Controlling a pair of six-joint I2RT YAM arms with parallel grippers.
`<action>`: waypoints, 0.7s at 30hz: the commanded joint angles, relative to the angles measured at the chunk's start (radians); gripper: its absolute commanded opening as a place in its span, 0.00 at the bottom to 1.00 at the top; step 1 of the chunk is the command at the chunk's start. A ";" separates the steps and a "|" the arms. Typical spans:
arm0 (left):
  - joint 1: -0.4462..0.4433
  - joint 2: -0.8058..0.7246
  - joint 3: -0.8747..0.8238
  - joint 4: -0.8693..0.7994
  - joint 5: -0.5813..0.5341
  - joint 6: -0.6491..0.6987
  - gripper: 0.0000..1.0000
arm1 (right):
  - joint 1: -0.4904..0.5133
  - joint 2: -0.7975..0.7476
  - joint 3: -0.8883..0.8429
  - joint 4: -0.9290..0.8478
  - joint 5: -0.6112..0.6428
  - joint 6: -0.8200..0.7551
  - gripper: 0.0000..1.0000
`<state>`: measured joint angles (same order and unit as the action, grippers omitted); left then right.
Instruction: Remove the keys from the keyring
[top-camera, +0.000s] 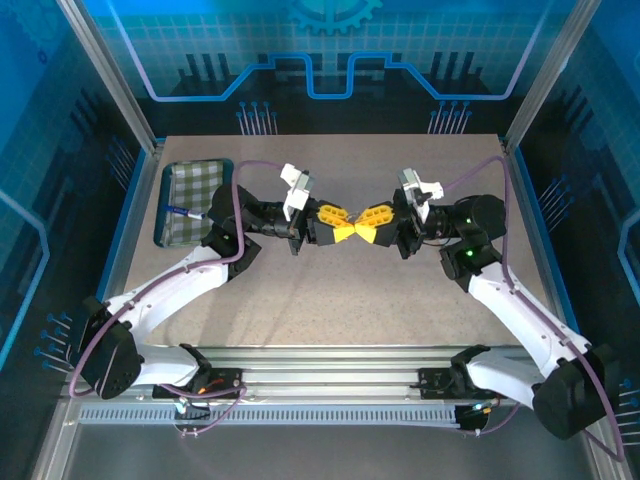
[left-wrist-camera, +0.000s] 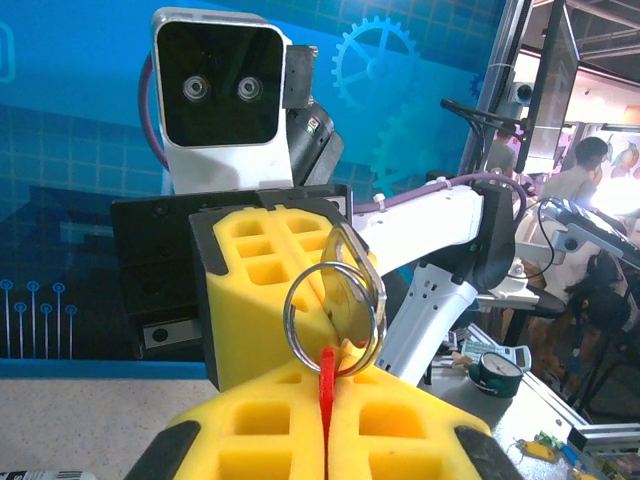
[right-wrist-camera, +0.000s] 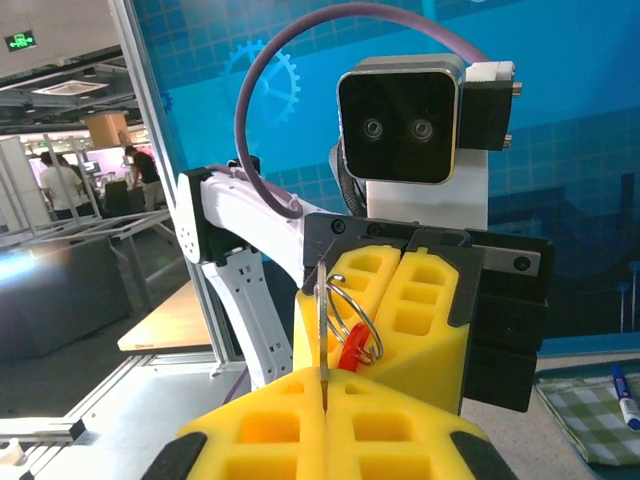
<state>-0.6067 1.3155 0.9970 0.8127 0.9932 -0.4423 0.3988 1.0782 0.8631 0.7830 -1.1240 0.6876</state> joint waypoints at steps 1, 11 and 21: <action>-0.011 -0.027 0.016 -0.015 0.022 0.022 0.00 | 0.000 -0.060 0.011 -0.251 0.073 -0.215 0.00; -0.001 -0.056 0.024 -0.152 -0.016 0.074 0.00 | 0.134 -0.222 0.111 -0.876 0.530 -0.832 0.00; -0.006 -0.110 0.057 -0.431 -0.109 0.247 0.00 | 0.345 -0.265 0.120 -0.966 1.022 -1.107 0.00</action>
<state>-0.6060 1.2465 1.0061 0.4637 0.9199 -0.2783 0.6979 0.8139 0.9588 -0.1131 -0.3214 -0.2867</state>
